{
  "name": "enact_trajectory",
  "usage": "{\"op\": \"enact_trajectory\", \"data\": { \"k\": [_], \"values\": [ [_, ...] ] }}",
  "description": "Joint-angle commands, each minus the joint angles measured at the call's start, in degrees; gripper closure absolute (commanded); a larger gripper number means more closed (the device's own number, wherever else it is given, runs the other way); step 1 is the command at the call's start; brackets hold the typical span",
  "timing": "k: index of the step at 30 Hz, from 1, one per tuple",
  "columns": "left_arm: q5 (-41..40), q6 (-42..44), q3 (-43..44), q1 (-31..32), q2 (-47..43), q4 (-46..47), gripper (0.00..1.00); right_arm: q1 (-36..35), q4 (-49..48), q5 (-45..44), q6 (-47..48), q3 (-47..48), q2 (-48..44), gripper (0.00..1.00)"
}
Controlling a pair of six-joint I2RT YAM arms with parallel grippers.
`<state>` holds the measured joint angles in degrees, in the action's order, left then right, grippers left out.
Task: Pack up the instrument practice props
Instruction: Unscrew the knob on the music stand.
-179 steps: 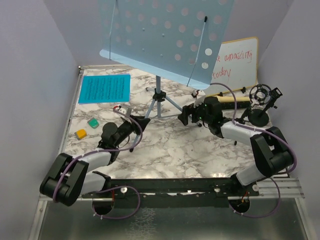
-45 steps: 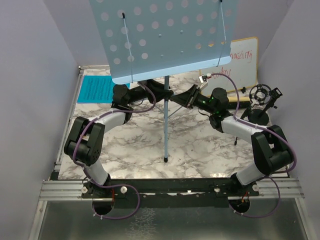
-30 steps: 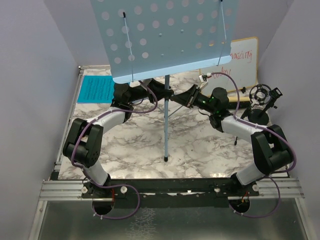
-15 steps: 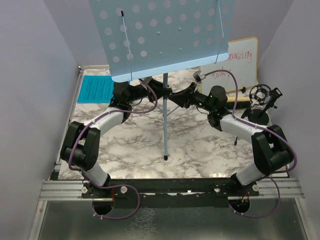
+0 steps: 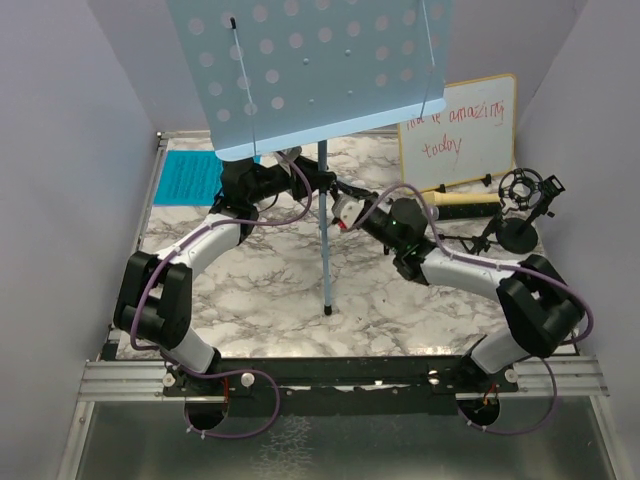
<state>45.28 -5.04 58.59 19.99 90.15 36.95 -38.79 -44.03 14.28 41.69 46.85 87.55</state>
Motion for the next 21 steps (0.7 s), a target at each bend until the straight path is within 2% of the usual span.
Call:
{"op": "enact_trajectory", "data": {
  "k": [1,4,6,8,12,15,16,18,21],
  "values": [
    [-2.02,-0.95,-2.08,0.18,4.69,-15.93,1.00,-6.20,-8.35,-18.30,35.30,-9.59,5.79,0.99],
    [-1.08,-1.45,-1.59,0.75,4.79,-15.94,1.00,-7.83,-23.48,-22.20,52.94,-14.75,9.52,0.99],
    [-1.07,-1.47,-1.55,1.36,4.46,-15.94,1.00,-8.53,-28.75,-23.44,56.89,-15.37,10.89,0.99],
    [-1.38,-1.86,-1.38,1.85,4.30,-15.94,1.00,-8.99,-28.05,-22.92,55.85,-15.47,9.63,0.99],
    [-2.71,-2.70,-1.71,2.33,3.61,-15.94,1.00,-9.50,-24.32,-21.94,48.83,-16.06,6.31,0.99],
    [-4.08,-3.03,-2.53,2.33,2.83,-15.94,1.00,-9.55,-24.00,-21.70,41.20,-17.92,3.46,0.90],
    [-4.41,-3.12,-2.86,2.28,2.51,-15.94,1.00,-9.57,-24.00,-21.79,38.05,-18.71,2.23,0.85],
    [-5.02,-3.14,-3.39,2.34,1.97,-15.94,1.00,-9.50,-22.91,-22.16,30.10,-19.61,-0.88,0.71],
    [-5.28,-3.14,-3.90,2.33,1.53,-15.94,1.00,-9.54,-13.16,-21.83,13.27,-18.72,-7.70,0.48]
  ]
}}
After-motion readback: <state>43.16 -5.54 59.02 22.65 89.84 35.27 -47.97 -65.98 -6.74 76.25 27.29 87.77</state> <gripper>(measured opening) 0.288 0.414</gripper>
